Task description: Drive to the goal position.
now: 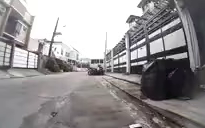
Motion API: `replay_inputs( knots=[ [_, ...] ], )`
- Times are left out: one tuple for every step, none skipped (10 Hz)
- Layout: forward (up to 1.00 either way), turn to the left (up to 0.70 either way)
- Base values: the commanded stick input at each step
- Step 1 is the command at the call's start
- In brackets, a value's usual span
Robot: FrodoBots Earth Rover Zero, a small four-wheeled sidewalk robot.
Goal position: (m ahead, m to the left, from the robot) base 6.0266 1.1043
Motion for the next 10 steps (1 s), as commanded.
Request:
replay_inputs(
  knots=[
    [0.52, 0.35],
    [0.79, 0.39],
    [1.0, 0.4],
    [1.0, 0.4],
    [1.0, 0.4],
    [1.0, 0.35],
    [0.65, 0.16],
    [0.15, 0.0],
    [0.13, 0.0],
    [0.11, 0.0]
  ],
)
